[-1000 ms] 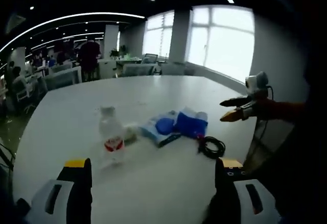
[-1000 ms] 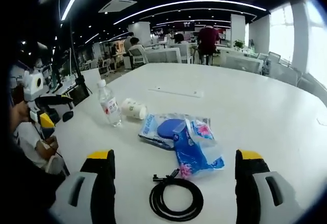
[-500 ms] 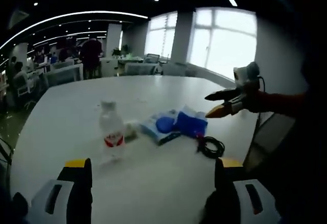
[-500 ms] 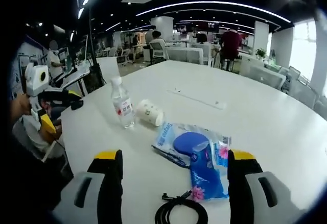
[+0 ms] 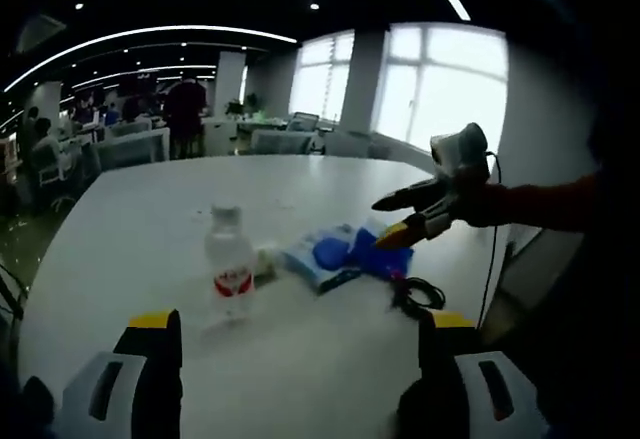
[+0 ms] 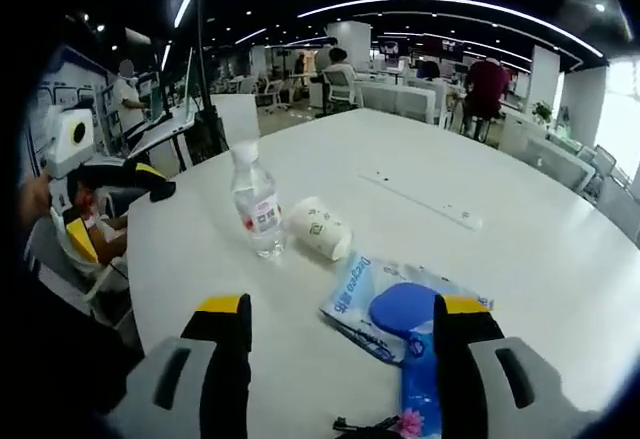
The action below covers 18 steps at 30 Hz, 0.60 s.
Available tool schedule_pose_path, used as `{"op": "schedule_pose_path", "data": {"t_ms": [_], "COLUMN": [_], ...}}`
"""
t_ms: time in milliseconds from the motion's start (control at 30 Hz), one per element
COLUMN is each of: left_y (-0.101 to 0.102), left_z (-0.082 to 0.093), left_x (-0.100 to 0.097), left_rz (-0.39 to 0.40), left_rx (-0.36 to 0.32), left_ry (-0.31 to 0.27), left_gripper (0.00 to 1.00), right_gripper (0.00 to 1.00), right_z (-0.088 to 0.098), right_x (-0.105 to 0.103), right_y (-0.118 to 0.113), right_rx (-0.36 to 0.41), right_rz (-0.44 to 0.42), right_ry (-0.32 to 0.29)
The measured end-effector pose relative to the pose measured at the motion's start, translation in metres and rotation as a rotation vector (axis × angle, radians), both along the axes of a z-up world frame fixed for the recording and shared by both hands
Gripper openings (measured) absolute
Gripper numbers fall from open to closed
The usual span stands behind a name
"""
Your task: Arrange the tabletop items into an orderly group along one side of the table until the central work area is clear of visible clutter.
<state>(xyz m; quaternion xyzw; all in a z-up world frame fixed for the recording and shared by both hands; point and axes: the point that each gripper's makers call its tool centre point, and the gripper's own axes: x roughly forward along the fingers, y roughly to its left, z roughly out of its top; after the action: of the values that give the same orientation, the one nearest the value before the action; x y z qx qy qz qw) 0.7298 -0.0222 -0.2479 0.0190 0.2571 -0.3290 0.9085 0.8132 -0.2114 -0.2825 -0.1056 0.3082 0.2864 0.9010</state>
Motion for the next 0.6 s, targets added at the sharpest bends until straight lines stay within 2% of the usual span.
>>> {"op": "schedule_pose_path", "data": {"t_ms": [167,333,600], "left_y": [0.004,0.005,0.007], "left_z": [0.002,0.005,0.006], "left_x": [0.007,0.011,0.011], "left_rz": [-0.016,-0.004,0.011], "left_rx": [0.012,-0.010,-0.007], "left_ry": [-0.031,-0.025,-0.015], "left_gripper": [0.98,0.99,0.99], "right_gripper": [0.70,0.68,0.66], "right_z": [-0.001,-0.003,-0.003], "right_x": [0.013,0.031,0.061], "right_y": [0.021,0.036,0.058], "right_rx": [0.005,0.014,0.001], "right_rz": [0.025,0.038,0.048], "right_ry": [-0.002,0.002,0.013]}}
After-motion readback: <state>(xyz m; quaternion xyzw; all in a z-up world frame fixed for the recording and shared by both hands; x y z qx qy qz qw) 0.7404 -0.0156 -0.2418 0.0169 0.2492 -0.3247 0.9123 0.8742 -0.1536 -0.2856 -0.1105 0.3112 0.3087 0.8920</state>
